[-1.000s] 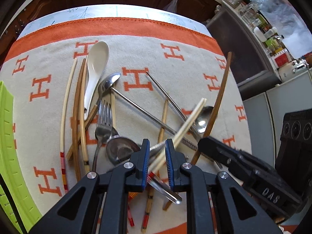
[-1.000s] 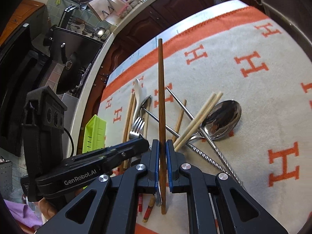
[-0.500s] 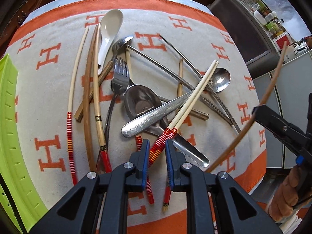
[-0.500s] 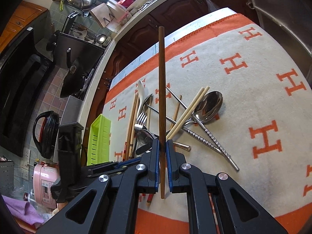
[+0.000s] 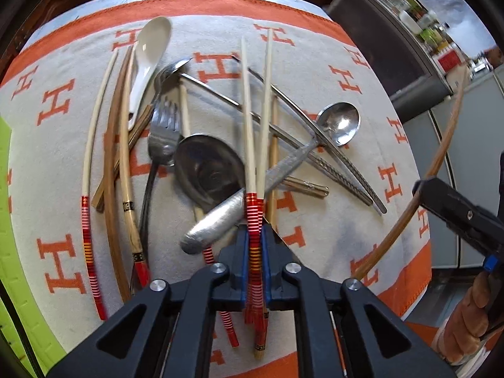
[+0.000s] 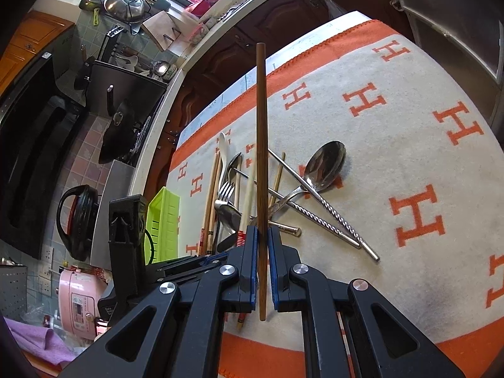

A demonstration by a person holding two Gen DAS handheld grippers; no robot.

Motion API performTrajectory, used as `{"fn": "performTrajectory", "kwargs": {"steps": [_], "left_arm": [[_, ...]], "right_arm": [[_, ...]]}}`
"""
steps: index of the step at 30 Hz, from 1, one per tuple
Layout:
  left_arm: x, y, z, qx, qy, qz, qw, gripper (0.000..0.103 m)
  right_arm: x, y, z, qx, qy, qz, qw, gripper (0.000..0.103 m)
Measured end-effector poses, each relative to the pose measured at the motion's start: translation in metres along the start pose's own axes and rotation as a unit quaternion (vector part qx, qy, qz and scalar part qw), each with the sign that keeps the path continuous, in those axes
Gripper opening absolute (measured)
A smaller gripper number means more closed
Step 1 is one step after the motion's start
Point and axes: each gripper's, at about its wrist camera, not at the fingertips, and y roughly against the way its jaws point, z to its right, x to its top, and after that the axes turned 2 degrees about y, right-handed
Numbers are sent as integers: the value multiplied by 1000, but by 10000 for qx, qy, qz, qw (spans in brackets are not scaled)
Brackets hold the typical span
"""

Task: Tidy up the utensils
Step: 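Grasp the red-striped chopstick pair with the left tool and lift it, then carry the red-striped chopsticks into the green tray and open the left tool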

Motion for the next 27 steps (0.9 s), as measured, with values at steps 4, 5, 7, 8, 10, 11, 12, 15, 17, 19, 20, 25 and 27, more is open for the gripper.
{"fn": "performTrajectory", "kwargs": {"steps": [4,5,7,8,10,11,12,15,17,19,20,25,27], "left_arm": [[-3,4,-4,63,101,129,9998,4],[-5,6,-4,25,124,137,9998,4],[-8,10,-4,-23,141,170,9998,3],[-9,14,-3,-23,147,210,9997,3],[-12,22,-4,2,179,314,9993,3],[-14,27,-4,11,205,380,9991,3],[-16,32,-6,36,238,448,9987,3],[-21,50,-7,73,334,694,9970,3],[-27,62,-8,144,380,885,9952,3],[-33,74,-12,209,440,1045,9933,3],[-36,80,-14,235,484,1122,9922,3],[-50,119,-25,362,653,1696,9827,3],[-56,137,-30,432,698,1956,9772,3]], "right_arm": [[0,1,3,-6,-15,12,10000,7],[0,2,3,-1,-17,16,10000,7],[-1,3,3,11,-26,24,10000,7],[-1,3,2,21,-26,24,10000,7],[-2,3,1,36,-24,21,10000,7],[-2,3,0,47,-12,17,10000,7],[-2,4,-3,69,5,6,10000,7],[-3,6,-13,165,88,-9,9998,7],[-4,10,-23,267,164,-2,9995,7],[-5,15,-35,337,287,16,9990,7],[-6,17,-41,375,334,21,9987,7],[-9,21,-72,584,563,-39,9967,7],[-9,20,-90,655,678,-105,9955,7]]}}
